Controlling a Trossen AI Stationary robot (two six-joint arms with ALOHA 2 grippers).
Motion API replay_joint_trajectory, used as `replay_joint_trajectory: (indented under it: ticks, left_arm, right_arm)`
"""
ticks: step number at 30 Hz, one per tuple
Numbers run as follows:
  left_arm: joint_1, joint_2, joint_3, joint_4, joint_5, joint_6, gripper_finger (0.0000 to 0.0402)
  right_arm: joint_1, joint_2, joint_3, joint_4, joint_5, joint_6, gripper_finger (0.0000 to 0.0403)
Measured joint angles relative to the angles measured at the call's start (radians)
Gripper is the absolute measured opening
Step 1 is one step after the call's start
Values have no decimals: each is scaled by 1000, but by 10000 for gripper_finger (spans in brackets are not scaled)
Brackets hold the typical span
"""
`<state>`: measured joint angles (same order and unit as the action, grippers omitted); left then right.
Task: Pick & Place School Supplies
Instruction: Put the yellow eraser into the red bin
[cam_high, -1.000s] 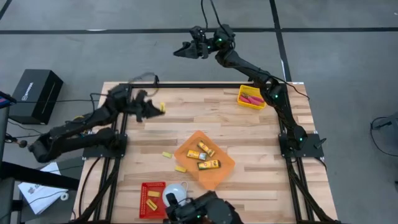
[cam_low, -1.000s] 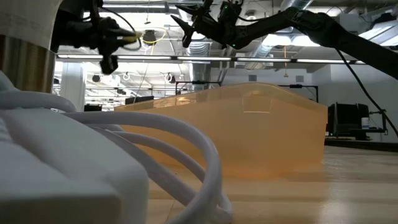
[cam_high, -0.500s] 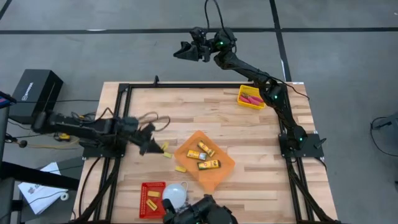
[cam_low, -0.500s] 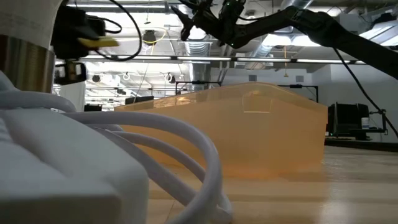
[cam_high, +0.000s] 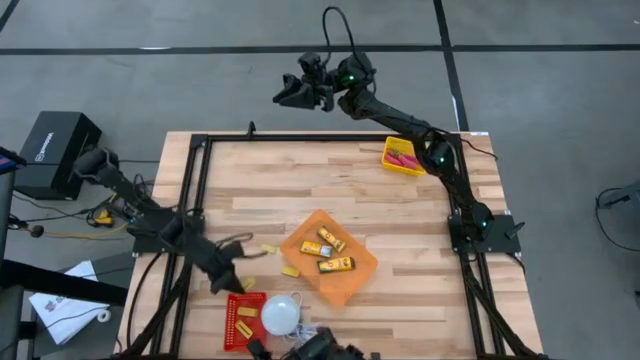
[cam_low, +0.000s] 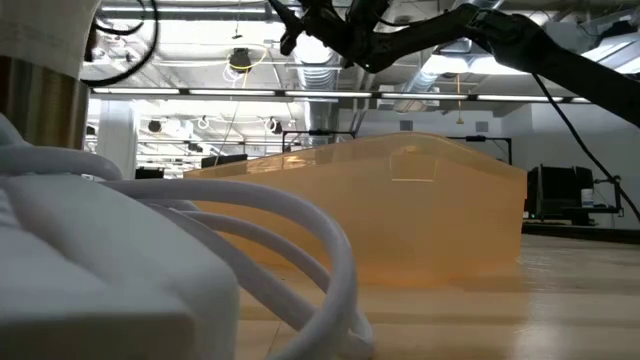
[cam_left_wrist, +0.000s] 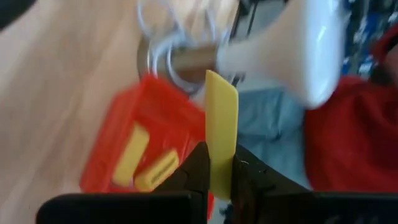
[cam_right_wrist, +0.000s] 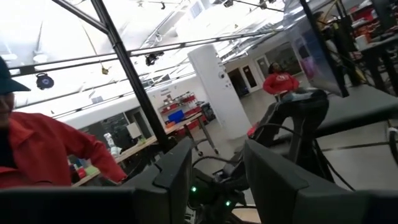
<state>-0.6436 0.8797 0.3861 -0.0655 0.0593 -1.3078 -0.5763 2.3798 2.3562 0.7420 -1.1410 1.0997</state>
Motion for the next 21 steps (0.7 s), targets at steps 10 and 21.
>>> replay_joint_trajectory:
  ticks: [10,21]
  left_arm:
    - [-151,218,1,107,-53,-14,25]
    - [-165,415,1,245,-26,-31,59]
  right_arm:
    - [81,0,0,-17,30,-11,128]
    - [119,0,0,-32,49,-10,129]
